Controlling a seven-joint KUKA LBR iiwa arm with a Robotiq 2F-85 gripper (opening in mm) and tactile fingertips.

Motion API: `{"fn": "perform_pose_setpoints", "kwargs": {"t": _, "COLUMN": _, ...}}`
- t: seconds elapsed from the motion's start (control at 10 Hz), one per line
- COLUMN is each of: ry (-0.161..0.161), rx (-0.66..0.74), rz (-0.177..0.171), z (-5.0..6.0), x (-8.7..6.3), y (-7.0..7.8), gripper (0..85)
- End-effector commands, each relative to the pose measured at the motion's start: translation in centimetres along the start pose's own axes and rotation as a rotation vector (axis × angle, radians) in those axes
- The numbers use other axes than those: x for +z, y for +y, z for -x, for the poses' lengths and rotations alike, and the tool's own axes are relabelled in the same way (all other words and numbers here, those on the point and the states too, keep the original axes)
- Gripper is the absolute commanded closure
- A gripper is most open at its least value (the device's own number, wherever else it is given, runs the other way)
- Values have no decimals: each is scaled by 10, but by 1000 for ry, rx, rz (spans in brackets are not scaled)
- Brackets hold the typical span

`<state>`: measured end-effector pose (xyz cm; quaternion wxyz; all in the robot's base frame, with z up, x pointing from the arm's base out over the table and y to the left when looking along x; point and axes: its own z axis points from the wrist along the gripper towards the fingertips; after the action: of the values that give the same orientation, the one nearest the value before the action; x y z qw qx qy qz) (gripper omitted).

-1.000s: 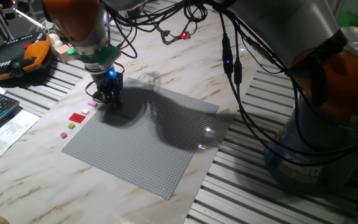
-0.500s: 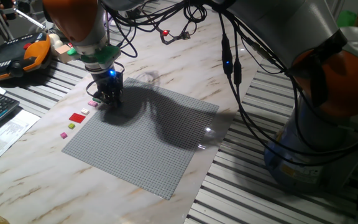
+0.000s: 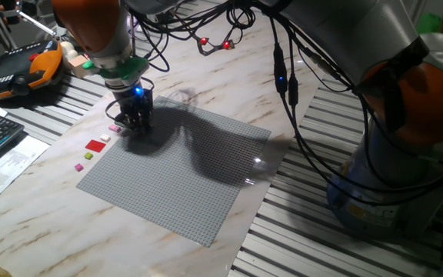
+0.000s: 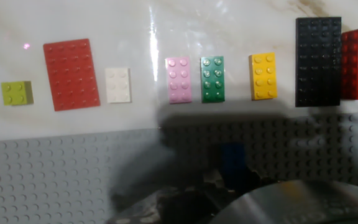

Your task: Build with small Lego blocks

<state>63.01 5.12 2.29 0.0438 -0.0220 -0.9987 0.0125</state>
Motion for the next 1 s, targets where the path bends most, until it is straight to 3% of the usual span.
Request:
{"fn": "perform_pose_setpoints", "kwargs": {"t": 0.0, "ry": 0, "rx": 2, "rz": 1, "z": 1, "x": -1, "y": 0, "gripper": 570}}
{"fn": "perform_pose_setpoints", "kwargs": {"t": 0.6, "ry": -3, "rx": 5, "rz": 1, "z": 1, "x": -1, "y": -1, "gripper": 553}}
{"fn": "perform_pose_setpoints", "kwargs": {"t": 0.9, "ry": 5, "rx": 9, "rz": 0, "z": 0, "x": -5, "y": -2, "gripper": 507}}
